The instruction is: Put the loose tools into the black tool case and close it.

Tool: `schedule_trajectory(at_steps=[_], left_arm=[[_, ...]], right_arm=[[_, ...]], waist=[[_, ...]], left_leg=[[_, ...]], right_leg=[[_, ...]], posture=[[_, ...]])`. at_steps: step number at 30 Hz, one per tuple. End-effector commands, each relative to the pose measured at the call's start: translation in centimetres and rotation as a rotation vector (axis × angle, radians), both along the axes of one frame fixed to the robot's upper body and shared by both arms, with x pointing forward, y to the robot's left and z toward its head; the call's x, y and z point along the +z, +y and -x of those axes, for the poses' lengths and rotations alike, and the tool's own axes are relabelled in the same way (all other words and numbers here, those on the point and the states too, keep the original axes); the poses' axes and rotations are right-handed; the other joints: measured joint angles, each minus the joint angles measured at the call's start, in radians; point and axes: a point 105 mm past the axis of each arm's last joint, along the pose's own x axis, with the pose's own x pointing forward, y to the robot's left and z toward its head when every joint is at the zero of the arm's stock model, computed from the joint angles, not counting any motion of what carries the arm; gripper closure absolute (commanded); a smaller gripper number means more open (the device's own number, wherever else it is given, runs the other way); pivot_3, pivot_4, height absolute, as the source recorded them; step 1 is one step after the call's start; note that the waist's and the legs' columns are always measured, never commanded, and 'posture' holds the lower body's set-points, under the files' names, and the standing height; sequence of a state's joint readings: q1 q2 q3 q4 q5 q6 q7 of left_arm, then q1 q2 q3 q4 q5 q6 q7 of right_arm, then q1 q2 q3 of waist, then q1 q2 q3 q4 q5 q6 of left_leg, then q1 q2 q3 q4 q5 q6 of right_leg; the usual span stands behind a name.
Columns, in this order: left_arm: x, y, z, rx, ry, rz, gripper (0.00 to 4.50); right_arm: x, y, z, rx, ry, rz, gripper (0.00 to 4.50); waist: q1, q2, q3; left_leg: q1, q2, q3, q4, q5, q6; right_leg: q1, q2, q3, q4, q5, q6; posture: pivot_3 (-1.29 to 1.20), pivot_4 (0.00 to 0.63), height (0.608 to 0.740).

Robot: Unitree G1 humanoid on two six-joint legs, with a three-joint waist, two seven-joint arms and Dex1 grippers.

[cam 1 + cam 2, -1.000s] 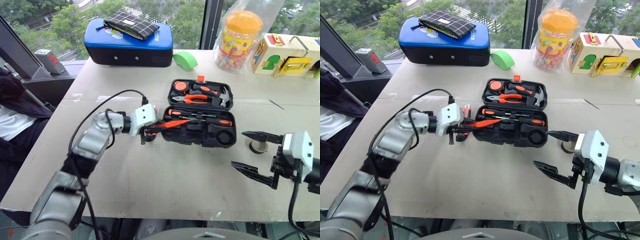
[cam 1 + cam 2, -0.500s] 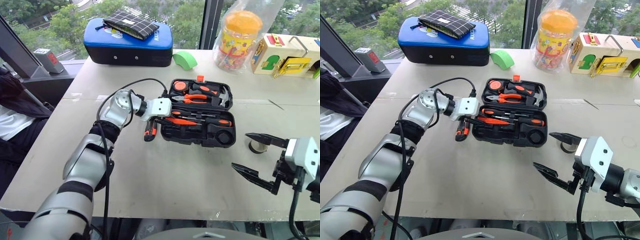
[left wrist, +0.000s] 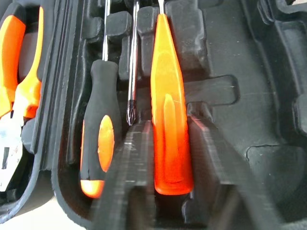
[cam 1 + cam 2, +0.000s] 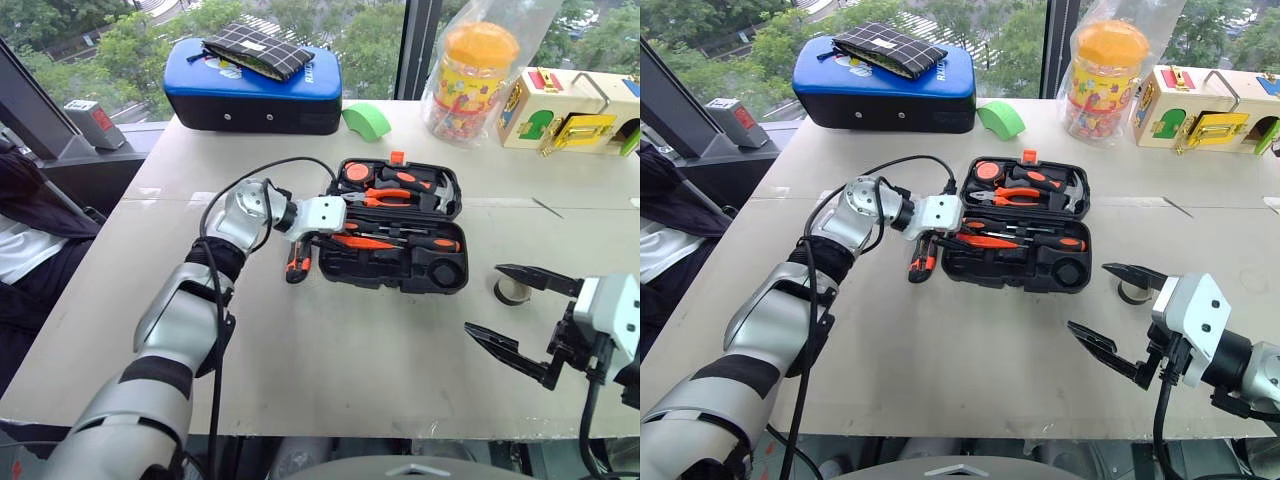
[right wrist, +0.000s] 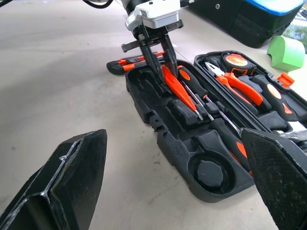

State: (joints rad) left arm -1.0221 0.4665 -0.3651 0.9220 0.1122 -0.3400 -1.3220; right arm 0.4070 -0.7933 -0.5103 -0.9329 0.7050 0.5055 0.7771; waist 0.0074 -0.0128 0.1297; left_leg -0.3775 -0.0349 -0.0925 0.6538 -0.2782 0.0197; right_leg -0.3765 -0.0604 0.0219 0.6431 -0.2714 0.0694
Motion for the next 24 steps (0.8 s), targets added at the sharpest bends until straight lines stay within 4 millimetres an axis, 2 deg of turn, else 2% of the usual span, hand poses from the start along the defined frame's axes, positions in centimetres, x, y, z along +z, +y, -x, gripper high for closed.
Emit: schedule_trajectory(at_steps=[1, 5, 6, 8, 10, 11, 15, 18, 24], left_arm=[[2.2, 0.9, -0.1, 0.021, 0.019, 0.056, 1.94], [4.2, 0.3, 0.6, 0.054, 0.15, 0.172, 1.94], [4.5, -0.1, 0.8, 0.077, 0.183, 0.209, 2.59], [4.5, -1.4, 1.1, 0.118, 0.22, 0.261, 3.19], [4.4, -2.0, 1.2, 0.17, 0.231, 0.295, 4.19], [4.3, -2.2, 1.0, 0.215, 0.239, 0.326, 4.44], [3.4, -2.7, 0.5, 0.349, 0.221, 0.379, 4.44], [1.2, -2.3, 0.6, 0.41, 0.176, 0.352, 4.44], [-2.1, -2.1, 2.6, 0.408, 0.198, 0.304, 4.44]], right_arm=[[0.6, 0.2, 0.3, 0.008, -0.028, 0.008, 0.0], [0.5, 0.2, 0.2, 0.006, -0.026, 0.005, 0.0], [0.4, 0.2, 0.1, 0.006, -0.027, 0.003, 0.0], [0.5, 0.3, 0.0, 0.004, -0.032, -0.005, 0.0], [0.5, 0.3, -0.1, 0.003, -0.035, -0.009, 0.0], [0.5, 0.4, -0.2, 0.002, -0.036, -0.009, 0.0], [0.5, 0.4, -0.2, -0.002, -0.04, -0.008, 0.0], [0.5, 0.5, -0.2, -0.006, -0.042, -0.009, 0.0], [0.4, 0.6, 0.0, -0.013, -0.039, -0.01, 0.0]], waist=[[-0.001, 0.0, 0.0], [-0.007, 0.0, 0.0], [-0.006, 0.0, 0.0], [-0.006, 0.0, 0.0], [-0.006, 0.0, 0.0], [-0.008, 0.0, 0.0], [-0.015, 0.0, 0.0], [-0.017, 0.0, 0.0], [-0.006, 0.001, -0.001]], left_leg=[[0.0, 0.0, 0.0, 0.0, 0.0, 0.0], [-0.001, 0.001, -0.001, 0.0, 0.0, 0.0], [-0.001, 0.002, -0.002, 0.0, 0.0, 0.0], [-0.002, 0.002, -0.002, 0.0, 0.0, 0.0], [-0.001, 0.002, -0.002, 0.001, 0.0, 0.0], [-0.001, 0.002, -0.002, 0.001, 0.0, 0.0], [-0.001, 0.003, -0.002, 0.001, 0.0, 0.0], [0.0, 0.003, -0.002, 0.0, 0.0, 0.0], [0.0, 0.004, -0.002, 0.0, 0.0, -0.001]], right_leg=[[0.0, 0.0, 0.0, 0.0, 0.0, 0.0], [-0.001, 0.002, 0.0, 0.0, 0.0, 0.0], [0.0, 0.002, -0.001, 0.0, 0.0, 0.0], [0.0, 0.002, -0.001, 0.0, 0.0, 0.0], [0.0, 0.002, 0.0, 0.0, 0.0, 0.0], [0.0, 0.002, 0.0, 0.0, 0.0, 0.0], [0.0, 0.003, 0.0, 0.0, 0.0, 0.0], [0.0, 0.003, 0.001, 0.0, 0.0, 0.0], [0.0, 0.002, 0.002, 0.0, 0.0, 0.0]], posture=[[0.0, 0.15, 0.74], [0.0, 0.15, 0.74], [0.0, 0.15, 0.74], [0.0, 0.15, 0.74], [0.0, 0.15, 0.74], [0.0, 0.15, 0.74], [0.0, 0.15, 0.74], [0.0, 0.15, 0.74], [0.0, 0.15, 0.74]])
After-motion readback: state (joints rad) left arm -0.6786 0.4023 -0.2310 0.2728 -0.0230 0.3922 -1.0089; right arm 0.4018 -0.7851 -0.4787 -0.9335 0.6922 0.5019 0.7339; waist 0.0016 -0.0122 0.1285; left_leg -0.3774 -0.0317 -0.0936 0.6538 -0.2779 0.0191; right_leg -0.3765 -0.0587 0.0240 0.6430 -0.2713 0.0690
